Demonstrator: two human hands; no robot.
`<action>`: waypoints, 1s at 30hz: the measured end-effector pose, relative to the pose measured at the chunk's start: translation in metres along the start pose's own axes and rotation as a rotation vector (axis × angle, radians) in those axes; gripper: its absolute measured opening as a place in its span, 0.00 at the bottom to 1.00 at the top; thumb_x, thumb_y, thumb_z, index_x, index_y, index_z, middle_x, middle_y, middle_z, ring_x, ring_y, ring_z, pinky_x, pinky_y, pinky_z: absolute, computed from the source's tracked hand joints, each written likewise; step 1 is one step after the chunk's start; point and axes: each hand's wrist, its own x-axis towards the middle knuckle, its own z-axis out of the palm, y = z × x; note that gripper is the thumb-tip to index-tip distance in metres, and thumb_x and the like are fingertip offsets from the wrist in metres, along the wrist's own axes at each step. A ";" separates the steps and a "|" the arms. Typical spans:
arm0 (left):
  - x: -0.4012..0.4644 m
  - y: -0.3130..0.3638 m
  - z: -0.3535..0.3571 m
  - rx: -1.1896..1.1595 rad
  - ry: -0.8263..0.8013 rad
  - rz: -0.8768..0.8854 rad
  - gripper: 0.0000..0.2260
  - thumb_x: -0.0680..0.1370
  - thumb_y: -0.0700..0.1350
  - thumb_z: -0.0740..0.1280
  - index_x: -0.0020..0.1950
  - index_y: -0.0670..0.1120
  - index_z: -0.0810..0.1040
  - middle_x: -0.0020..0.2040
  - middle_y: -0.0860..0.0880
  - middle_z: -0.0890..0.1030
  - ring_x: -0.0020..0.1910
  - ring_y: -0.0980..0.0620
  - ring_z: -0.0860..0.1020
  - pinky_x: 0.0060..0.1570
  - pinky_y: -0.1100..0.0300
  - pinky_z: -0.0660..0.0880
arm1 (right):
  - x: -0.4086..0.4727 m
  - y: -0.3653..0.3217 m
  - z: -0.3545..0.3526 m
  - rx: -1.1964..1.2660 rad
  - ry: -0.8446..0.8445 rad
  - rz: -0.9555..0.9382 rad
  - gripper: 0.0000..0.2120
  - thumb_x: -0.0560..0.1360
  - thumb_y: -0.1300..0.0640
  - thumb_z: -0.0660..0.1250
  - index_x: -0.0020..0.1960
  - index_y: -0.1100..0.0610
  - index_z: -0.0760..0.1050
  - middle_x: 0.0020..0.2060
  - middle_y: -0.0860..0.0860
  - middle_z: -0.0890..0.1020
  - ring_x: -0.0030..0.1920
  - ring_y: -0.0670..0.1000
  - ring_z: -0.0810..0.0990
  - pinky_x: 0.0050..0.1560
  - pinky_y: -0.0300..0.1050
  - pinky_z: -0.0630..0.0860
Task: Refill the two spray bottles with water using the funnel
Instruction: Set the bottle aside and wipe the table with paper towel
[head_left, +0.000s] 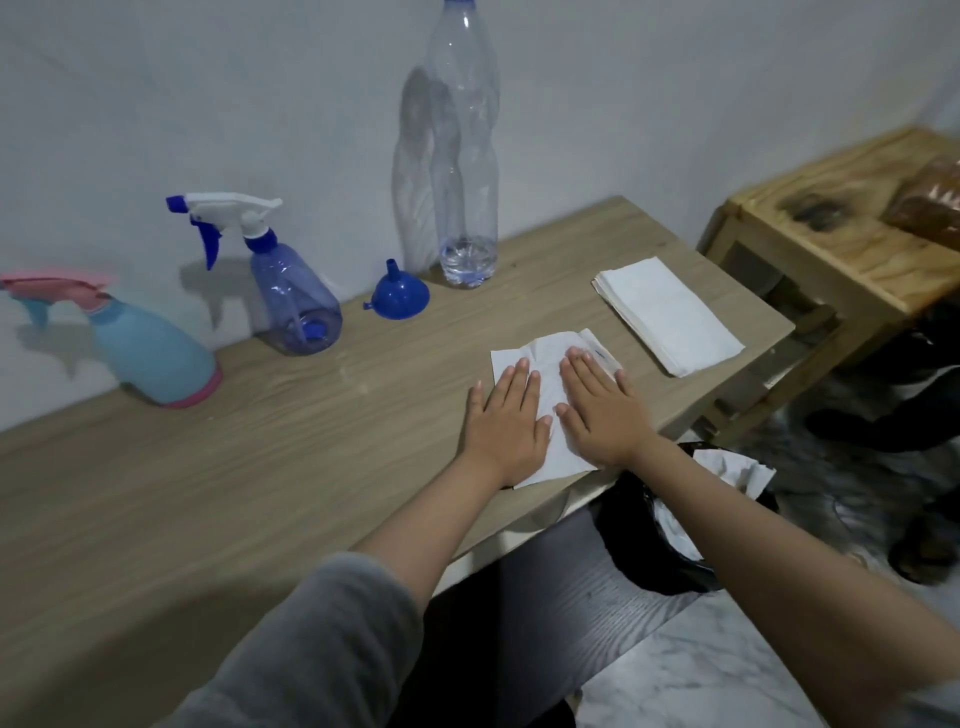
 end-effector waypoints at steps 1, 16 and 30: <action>-0.008 -0.002 0.001 -0.001 0.006 -0.002 0.28 0.82 0.55 0.46 0.78 0.46 0.44 0.79 0.49 0.43 0.78 0.52 0.44 0.72 0.41 0.44 | -0.005 -0.006 0.001 -0.002 -0.002 0.004 0.33 0.77 0.42 0.39 0.78 0.55 0.43 0.78 0.49 0.43 0.77 0.46 0.41 0.74 0.54 0.40; -0.139 -0.088 0.001 -0.028 0.034 -0.087 0.27 0.81 0.56 0.46 0.78 0.48 0.44 0.79 0.51 0.42 0.77 0.53 0.44 0.73 0.42 0.45 | -0.060 -0.145 0.038 -0.019 -0.018 -0.039 0.32 0.80 0.43 0.44 0.78 0.57 0.42 0.78 0.52 0.43 0.78 0.50 0.41 0.74 0.58 0.42; -0.247 -0.187 -0.004 0.010 0.050 -0.218 0.28 0.81 0.56 0.44 0.78 0.48 0.44 0.79 0.51 0.42 0.77 0.53 0.43 0.72 0.40 0.45 | -0.078 -0.283 0.067 -0.066 -0.058 -0.159 0.32 0.80 0.43 0.43 0.78 0.58 0.41 0.78 0.53 0.42 0.78 0.52 0.40 0.73 0.63 0.46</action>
